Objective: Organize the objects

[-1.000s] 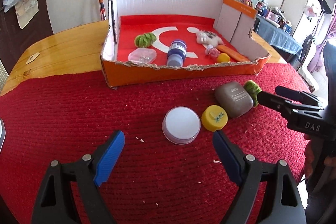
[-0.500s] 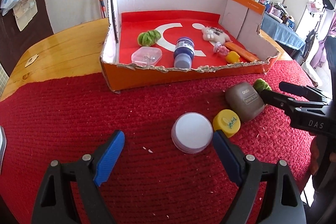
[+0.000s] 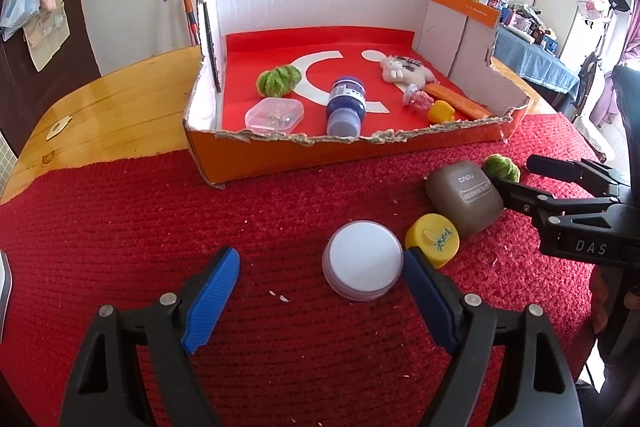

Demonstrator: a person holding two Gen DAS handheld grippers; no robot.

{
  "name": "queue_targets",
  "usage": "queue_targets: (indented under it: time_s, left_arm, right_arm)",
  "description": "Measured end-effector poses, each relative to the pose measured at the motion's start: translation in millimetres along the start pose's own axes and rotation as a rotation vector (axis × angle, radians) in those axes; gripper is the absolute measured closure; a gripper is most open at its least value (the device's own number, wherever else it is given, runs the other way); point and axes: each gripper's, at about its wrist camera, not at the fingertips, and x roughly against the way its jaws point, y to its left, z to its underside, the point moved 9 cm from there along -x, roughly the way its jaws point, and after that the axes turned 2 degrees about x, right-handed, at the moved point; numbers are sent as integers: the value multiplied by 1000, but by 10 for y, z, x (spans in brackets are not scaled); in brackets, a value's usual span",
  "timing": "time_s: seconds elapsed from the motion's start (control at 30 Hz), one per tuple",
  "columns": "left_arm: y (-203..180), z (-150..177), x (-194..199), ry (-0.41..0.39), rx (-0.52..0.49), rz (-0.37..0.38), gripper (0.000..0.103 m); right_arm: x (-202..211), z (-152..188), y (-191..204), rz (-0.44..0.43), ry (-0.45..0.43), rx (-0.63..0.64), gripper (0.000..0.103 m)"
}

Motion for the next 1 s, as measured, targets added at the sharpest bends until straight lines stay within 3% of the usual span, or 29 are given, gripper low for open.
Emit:
queue_targets:
  time_s: [0.17,0.33,0.4,0.47,0.53,1.0]
  left_arm:
    - [-53,5,18,-10,-16,11,30]
    - [-121,22,46,-15,-34,38,44]
    - [-161,38,71,-16,-36,68,61]
    - [-185,40,84,-16,-31,89,61]
    - [-207,51,94,-16,-32,100,61]
    - [-253,6,243,-51,-17,111,61]
  right_arm:
    - [24,0,48,-1,-24,15,24]
    - [34,-7,137,-34,-31,29,47]
    - [37,-4,186,-44,-32,45,52]
    - [36,3,213,-52,-33,55,59]
    - [49,11,262,-72,-38,69,73]
    - [327,-40,311,-81,-103,81,75]
